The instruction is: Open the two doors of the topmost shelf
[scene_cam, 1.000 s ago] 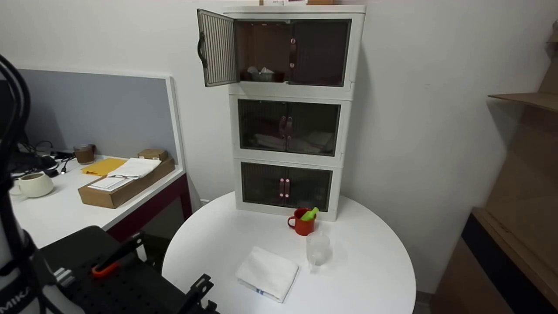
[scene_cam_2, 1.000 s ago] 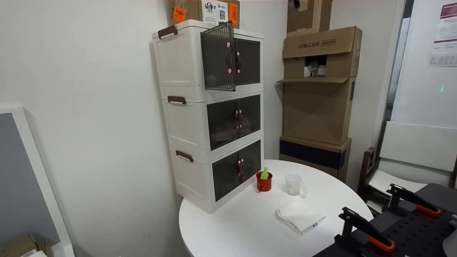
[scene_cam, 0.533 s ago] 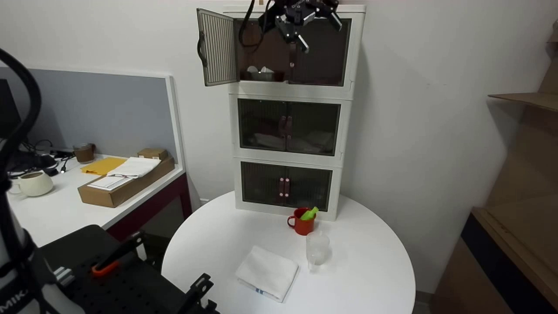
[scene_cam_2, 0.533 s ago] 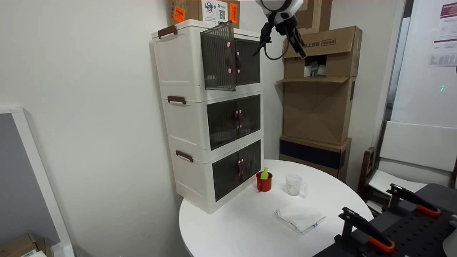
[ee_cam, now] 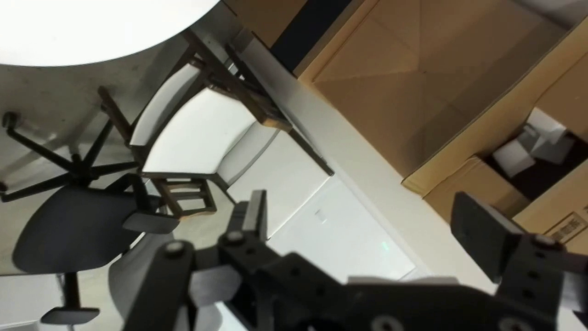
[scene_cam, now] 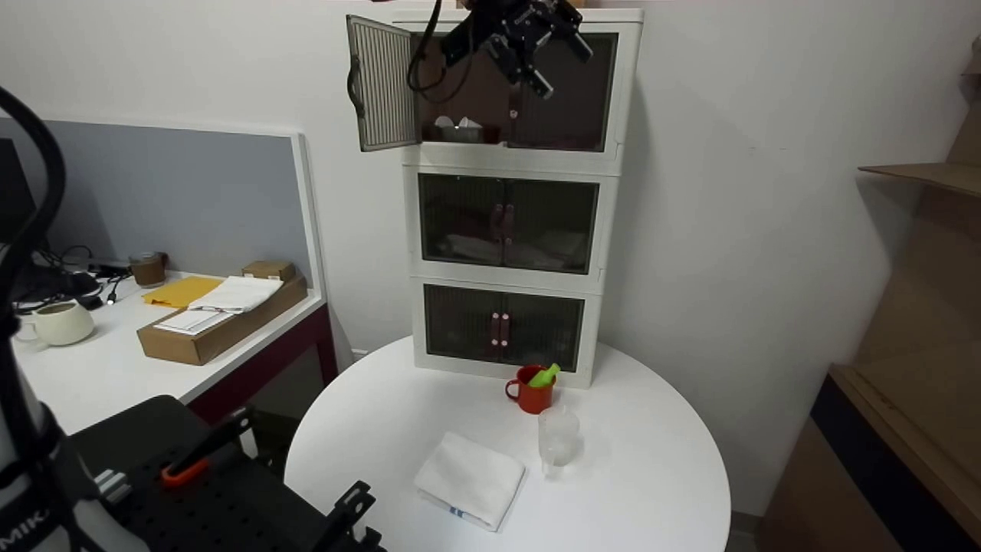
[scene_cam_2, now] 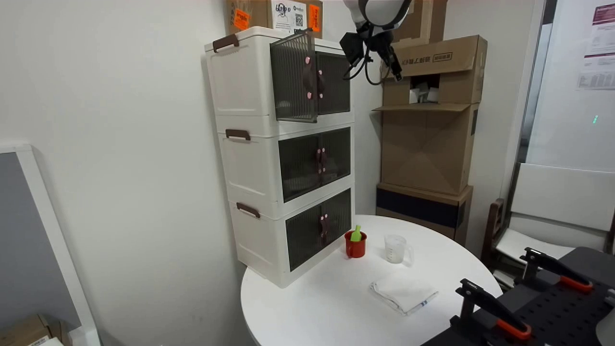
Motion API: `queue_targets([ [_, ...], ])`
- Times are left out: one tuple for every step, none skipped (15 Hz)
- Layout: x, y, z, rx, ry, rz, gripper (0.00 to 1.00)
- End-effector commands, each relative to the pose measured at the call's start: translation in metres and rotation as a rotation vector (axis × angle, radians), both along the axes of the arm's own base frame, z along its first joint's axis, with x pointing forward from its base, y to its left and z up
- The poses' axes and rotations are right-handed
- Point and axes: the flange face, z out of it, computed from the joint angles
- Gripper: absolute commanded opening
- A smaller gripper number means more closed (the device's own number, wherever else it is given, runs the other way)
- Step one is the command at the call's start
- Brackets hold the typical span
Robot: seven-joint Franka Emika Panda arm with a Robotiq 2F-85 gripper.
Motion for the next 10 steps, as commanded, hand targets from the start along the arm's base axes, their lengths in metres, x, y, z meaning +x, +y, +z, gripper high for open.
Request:
queue_targets([
  [-0.004,-0.010,0.003,0.039,-0.048,0.191,1.00],
  [-0.003,-0.018,0.005,0.069,-0.076,0.236,1.00],
  [-0.001,-0.029,0.009,0.094,-0.100,0.279,1.00],
  [0.001,-0.041,0.009,0.138,-0.129,0.310,1.00],
  [0.003,-0.052,0.006,0.182,-0.154,0.339,1.00],
  [0.006,-0.061,0.002,0.232,-0.171,0.362,1.00],
  [0.010,-0.068,-0.003,0.280,-0.183,0.383,1.00],
  [0.015,-0.063,-0.016,0.329,-0.179,0.399,1.00],
  [0.018,-0.058,-0.026,0.376,-0.168,0.415,1.00],
  [0.024,-0.045,-0.035,0.417,-0.142,0.444,1.00],
])
